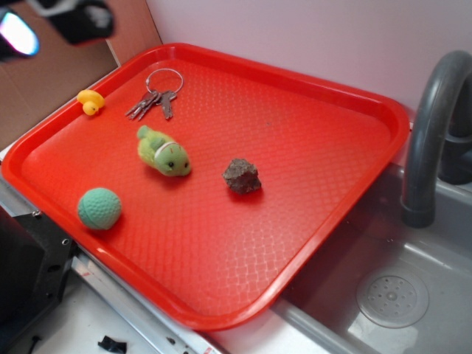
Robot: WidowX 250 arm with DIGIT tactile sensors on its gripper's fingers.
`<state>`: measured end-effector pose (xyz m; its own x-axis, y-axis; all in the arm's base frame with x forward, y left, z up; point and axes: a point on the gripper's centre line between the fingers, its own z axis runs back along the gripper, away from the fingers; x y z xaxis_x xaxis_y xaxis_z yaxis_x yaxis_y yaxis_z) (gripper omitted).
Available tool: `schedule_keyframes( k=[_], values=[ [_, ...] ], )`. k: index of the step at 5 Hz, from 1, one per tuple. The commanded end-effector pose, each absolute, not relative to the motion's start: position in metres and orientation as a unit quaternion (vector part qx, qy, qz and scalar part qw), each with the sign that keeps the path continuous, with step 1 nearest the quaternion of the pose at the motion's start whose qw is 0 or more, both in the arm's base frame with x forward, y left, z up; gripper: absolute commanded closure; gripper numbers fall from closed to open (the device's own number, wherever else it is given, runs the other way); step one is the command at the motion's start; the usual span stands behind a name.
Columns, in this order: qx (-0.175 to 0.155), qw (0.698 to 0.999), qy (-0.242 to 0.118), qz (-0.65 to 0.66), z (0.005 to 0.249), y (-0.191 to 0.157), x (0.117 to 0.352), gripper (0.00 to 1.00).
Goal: Grab the rock.
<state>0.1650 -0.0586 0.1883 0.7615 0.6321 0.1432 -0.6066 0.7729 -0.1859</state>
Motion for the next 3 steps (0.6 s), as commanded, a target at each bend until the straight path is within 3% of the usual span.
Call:
schedule_keyframes(
  k=[1, 2, 3],
  values=[
    [-0.12, 0.823, -0.087, 0.548, 0.15, -0.066, 0.209, 0.0],
    [-0.124, 0.804, -0.062, 0.579, 0.123, -0.072, 0.228, 0.0],
    [-0.124, 0.809, -0.035, 0.574, 0.1, -0.077, 0.242, 0.0]
  ],
)
